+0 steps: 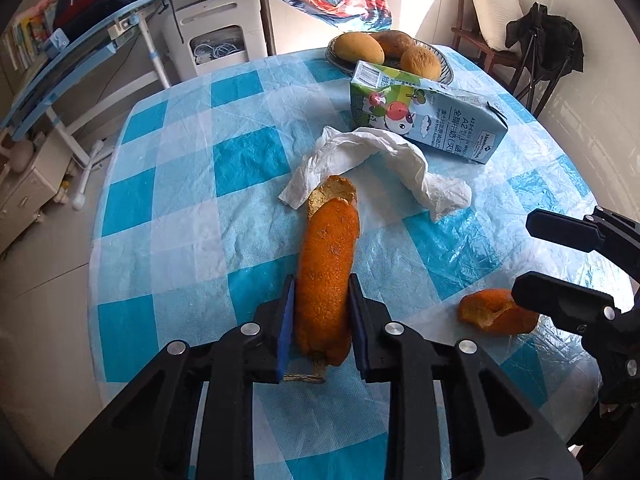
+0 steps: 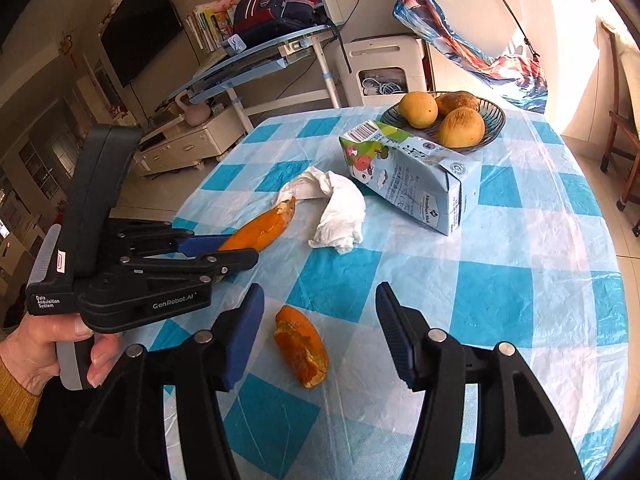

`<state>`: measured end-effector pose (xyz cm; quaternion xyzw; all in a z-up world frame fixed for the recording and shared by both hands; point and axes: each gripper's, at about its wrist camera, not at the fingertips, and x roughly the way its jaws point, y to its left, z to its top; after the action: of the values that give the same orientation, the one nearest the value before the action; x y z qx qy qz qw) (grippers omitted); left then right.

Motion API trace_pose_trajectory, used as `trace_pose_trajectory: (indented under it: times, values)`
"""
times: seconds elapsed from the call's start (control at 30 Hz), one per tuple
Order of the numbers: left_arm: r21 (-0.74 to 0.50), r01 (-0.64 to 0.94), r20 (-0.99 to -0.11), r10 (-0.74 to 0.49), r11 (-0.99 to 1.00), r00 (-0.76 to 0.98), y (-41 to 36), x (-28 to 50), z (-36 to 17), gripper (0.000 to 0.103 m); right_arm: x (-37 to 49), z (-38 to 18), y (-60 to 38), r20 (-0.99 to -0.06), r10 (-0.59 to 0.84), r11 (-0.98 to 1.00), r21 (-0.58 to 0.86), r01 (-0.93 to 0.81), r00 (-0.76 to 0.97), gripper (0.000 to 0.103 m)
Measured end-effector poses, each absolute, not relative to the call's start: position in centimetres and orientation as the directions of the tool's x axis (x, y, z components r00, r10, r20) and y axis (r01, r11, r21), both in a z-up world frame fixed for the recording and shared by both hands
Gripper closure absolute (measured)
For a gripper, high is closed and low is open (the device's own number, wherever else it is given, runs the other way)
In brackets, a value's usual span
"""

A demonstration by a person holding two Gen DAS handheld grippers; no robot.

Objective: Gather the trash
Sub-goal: 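Grasp the crumpled white tissue with the right gripper, then carry the long peel and tissue over the yellow basin and open both grippers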

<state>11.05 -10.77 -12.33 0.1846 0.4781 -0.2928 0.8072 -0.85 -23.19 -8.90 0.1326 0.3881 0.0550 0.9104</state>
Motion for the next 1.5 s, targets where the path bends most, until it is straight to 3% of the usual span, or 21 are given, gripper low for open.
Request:
trace_pose_trajectory:
  times: [0.17, 0.33, 0.63, 0.73, 0.77, 0.93, 0.97, 1.03, 1.17, 1.27, 1.3, 1.5]
  values:
    - [-0.095, 0.617, -0.88, -0.355, 0.781, 0.314, -8.8, 11.8, -11.9, 0.08, 2.3, -9.1, -23.5, -0.697, 0.199, 0.954, 0.298, 0.026, 0.689, 0.046]
    - [-0.114, 0.618, -0.872, -0.376, 0.778, 0.313, -7.9, 11.5, -11.3, 0.082, 2.2, -8.8, -23.6, -0.708, 0.213, 0.95, 0.311, 0.027, 0.673, 0.046]
    - [-0.15, 0.598, -0.848, -0.413, 0.787, 0.331, -6.2, 9.9, -9.3, 0.088, 6.7, -9.8, -21.4, -0.782, 0.145, 0.984, 0.178, -0.006, 0.606, 0.045]
    - [-0.147, 0.586, -0.865, -0.39, 0.797, 0.314, -5.3, 9.3, -10.3, 0.089, 8.4, -10.8, -19.8, -0.817, 0.081, 0.997, 0.071, -0.04, 0.571, 0.071]
    - [-0.141, 0.587, -0.87, -0.383, 0.797, 0.311, -5.1, 9.1, -10.5, 0.09, 8.6, -10.8, -19.7, -0.828, 0.085, 0.996, 0.07, -0.049, 0.554, 0.09]
    - [-0.208, 0.604, -0.843, -0.454, 0.77, 0.289, -4.9, 9.1, -9.8, 0.087, 5.7, -7.6, -20.2, -0.774, 0.055, 0.998, 0.041, -0.037, 0.63, 0.09]
    - [-0.224, 0.604, -0.84, -0.466, 0.765, 0.278, -5.3, 9.2, -9.9, 0.083, 5.1, -6.8, -20.5, -0.761, 0.044, 0.999, 0.032, -0.03, 0.648, 0.09]
    - [-0.229, 0.603, -0.84, -0.468, 0.765, 0.274, -6.4, 9.5, -10.3, 0.064, 3.5, -5.3, -21.3, -0.73, 0.031, 0.999, 0.035, -0.007, 0.683, 0.09]
    - [-0.133, 0.582, -0.869, -0.377, 0.802, 0.321, -8.6, 10.4, -11.9, 0.059, -0.6, -2.6, -22.4, -0.672, 0.019, 0.999, 0.045, 0.016, 0.74, 0.09]
    - [-0.122, 0.561, -0.868, -0.362, 0.819, 0.34, -8.9, 11.1, -12.4, 0.061, -4.4, -1.9, -22.4, -0.663, 0.033, 0.999, 0.043, -0.006, 0.748, 0.09]
    - [-0.139, 0.569, -0.866, -0.378, 0.811, 0.327, -8.9, 11.1, -12.4, 0.079, -5.7, -2.0, -22.0, -0.667, 0.037, 0.999, 0.03, -0.022, 0.744, 0.09]
    - [-0.073, 0.574, -0.853, -0.35, 0.815, 0.388, -8.1, 9.1, -11.2, 0.082, -12.1, -4.1, -18.8, -0.705, 0.089, 0.992, -0.002, -0.128, 0.704, 0.09]
